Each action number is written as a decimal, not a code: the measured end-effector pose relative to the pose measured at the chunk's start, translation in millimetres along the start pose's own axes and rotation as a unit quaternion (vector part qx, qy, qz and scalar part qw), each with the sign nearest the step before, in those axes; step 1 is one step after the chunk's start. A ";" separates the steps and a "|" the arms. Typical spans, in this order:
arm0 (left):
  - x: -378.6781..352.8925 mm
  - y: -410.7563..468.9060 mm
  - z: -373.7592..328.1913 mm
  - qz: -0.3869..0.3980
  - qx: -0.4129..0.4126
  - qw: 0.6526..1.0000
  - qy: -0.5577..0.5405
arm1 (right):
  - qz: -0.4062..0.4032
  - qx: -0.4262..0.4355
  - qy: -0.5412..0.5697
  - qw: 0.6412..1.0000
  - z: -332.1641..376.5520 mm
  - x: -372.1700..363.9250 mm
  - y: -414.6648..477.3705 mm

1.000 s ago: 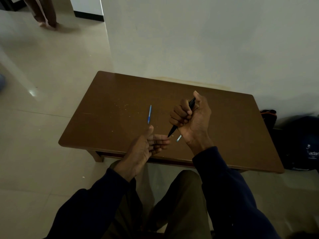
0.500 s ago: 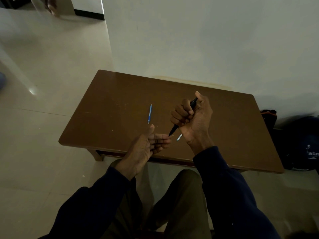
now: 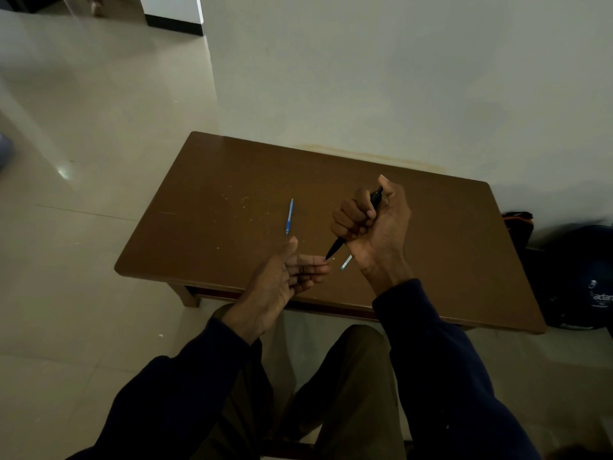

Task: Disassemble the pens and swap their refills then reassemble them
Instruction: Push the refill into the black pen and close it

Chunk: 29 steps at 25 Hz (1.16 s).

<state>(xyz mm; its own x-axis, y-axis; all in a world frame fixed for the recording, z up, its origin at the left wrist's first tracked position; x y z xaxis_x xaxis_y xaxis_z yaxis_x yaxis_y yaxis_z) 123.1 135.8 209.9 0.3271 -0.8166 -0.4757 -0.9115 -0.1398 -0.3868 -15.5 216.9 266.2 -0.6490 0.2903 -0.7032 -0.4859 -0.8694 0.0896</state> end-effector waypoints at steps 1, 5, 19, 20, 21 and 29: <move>-0.5 -0.5 -0.6 0.000 0.000 1.000 0.001 | -0.001 0.000 0.005 1.000 0.2 -0.3 0.0; -1.5 -1.5 -2.6 0.002 -0.002 1.000 0.006 | -0.005 0.000 0.011 1.000 0.2 -0.8 -0.1; -0.1 -3.0 -3.0 0.003 -0.003 1.000 -0.007 | 0.000 -0.003 0.038 0.999 0.1 -0.6 0.6; -0.4 -3.0 -3.4 0.003 -0.002 1.000 -0.009 | 0.000 -0.003 0.039 0.999 0.1 -0.7 0.6; -0.6 -3.2 -3.6 0.002 -0.002 1.000 -0.010 | -0.001 -0.005 0.038 0.999 -0.2 -0.7 0.6; 0.2 -6.1 -2.0 0.001 -0.008 1.000 -0.004 | -0.018 -0.003 0.035 0.999 -1.9 -0.6 0.4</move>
<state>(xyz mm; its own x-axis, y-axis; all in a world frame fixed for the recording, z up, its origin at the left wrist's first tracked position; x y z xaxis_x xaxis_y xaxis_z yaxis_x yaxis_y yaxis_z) 128.2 135.4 213.7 0.3264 -0.8127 -0.4827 -0.9163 -0.1466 -0.3728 -14.3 215.6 265.3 -0.5881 0.2929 -0.7539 -0.5052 -0.8610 0.0596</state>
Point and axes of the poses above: each hand's wrist, its own y-axis towards the middle knuckle, its own x-axis out of the back of the hand, z = x × y, the point moved 1 cm from there along y, towards the middle knuckle, and after that the axes turned 15 degrees about z, right-handed, at the moved point
